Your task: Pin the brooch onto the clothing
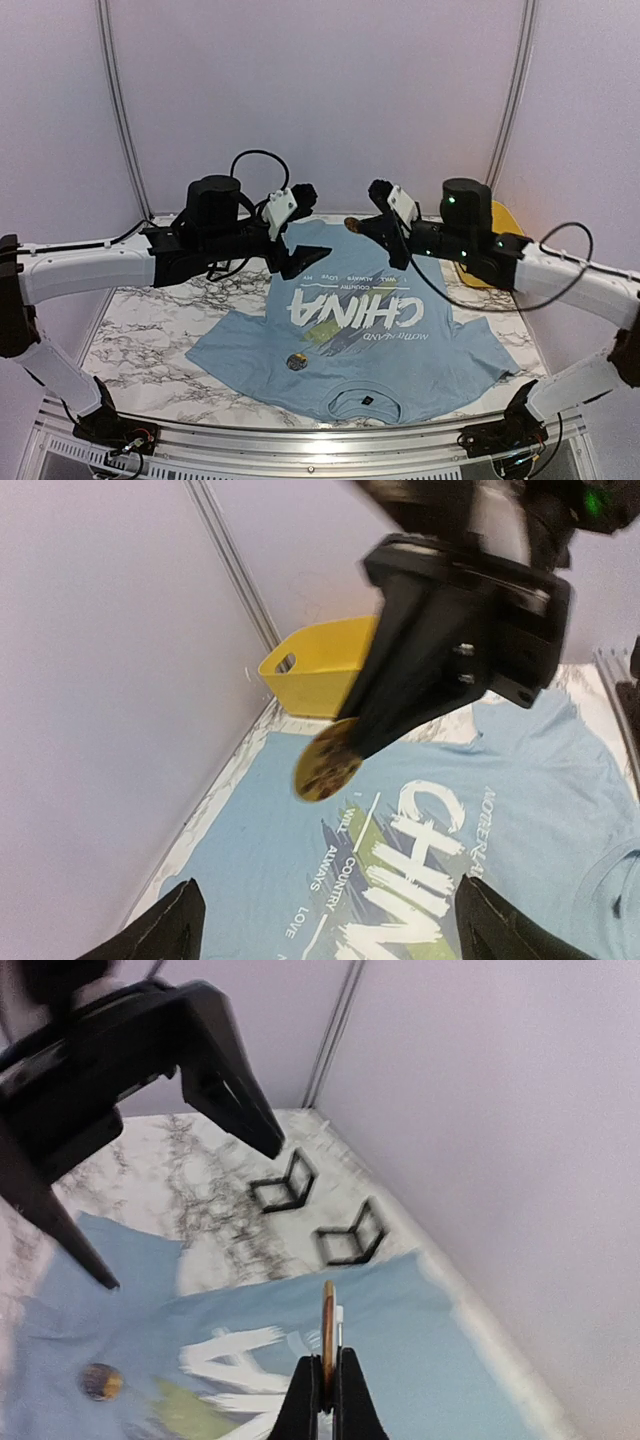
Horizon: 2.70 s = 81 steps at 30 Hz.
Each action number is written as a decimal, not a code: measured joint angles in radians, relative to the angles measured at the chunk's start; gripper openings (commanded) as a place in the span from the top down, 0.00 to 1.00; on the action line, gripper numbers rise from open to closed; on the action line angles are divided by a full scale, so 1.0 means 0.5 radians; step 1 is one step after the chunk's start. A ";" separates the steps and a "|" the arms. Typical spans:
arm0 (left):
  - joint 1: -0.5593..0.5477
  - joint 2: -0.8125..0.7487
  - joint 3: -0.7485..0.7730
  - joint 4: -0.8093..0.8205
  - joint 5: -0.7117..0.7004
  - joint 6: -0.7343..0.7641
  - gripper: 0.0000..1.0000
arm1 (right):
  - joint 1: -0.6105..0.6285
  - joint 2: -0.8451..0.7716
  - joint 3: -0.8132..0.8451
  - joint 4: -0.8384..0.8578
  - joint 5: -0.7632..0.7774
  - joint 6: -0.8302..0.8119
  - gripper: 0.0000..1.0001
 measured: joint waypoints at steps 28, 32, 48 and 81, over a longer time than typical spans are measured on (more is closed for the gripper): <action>0.058 -0.024 0.381 -0.127 0.770 -1.255 0.32 | 0.476 -0.449 -0.732 1.312 0.592 -3.405 1.00; 0.011 -0.024 0.357 -0.071 0.771 -1.258 0.38 | 0.500 -0.419 -0.728 1.401 0.593 -3.375 1.00; -0.050 -0.010 0.285 0.294 0.694 -1.425 0.69 | 0.549 -0.342 -0.725 1.661 0.615 -3.264 1.00; -0.069 0.000 0.206 0.346 0.604 -1.447 0.53 | 0.571 -0.281 -0.649 1.700 0.793 -3.265 1.00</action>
